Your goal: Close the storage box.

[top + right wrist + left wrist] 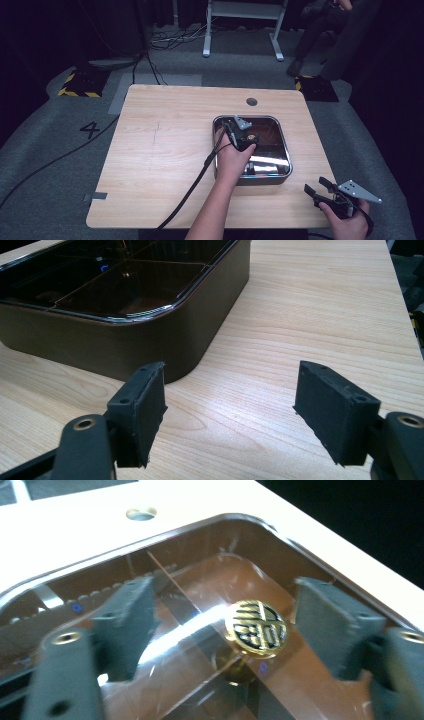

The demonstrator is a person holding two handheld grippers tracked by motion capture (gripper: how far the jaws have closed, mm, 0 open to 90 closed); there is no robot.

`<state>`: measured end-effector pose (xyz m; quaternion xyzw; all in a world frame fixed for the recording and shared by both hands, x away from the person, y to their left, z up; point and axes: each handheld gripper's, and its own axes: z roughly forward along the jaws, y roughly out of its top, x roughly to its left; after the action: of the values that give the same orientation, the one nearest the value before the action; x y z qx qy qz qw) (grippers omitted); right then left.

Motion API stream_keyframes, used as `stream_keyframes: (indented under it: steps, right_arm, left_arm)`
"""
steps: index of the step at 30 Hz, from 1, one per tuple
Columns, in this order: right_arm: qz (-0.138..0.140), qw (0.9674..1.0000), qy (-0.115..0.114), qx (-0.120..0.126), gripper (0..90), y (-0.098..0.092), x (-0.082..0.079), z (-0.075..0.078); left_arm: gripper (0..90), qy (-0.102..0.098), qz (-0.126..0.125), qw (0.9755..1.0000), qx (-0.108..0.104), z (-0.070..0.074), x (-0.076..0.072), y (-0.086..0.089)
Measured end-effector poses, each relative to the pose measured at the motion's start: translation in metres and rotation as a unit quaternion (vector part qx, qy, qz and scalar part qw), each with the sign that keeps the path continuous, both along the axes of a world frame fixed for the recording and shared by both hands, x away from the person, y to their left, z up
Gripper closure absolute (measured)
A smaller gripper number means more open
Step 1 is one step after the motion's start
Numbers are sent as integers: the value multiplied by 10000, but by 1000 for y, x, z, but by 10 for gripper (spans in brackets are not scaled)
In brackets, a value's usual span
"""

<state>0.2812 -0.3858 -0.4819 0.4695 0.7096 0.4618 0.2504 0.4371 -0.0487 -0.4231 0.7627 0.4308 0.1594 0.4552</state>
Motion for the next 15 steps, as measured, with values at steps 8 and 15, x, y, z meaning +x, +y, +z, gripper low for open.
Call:
stream_keyframes:
  steps: [8,15]
  right_arm:
    - [-73,10000,-9,26,283,-2,0,0]
    - [-389,9987,-164,290,251,-23,-1,6]
  left_arm:
    - [184,-341,83,9994,41,21,-19,36]
    - [174,-576,504,9970,110,44,-58,117]
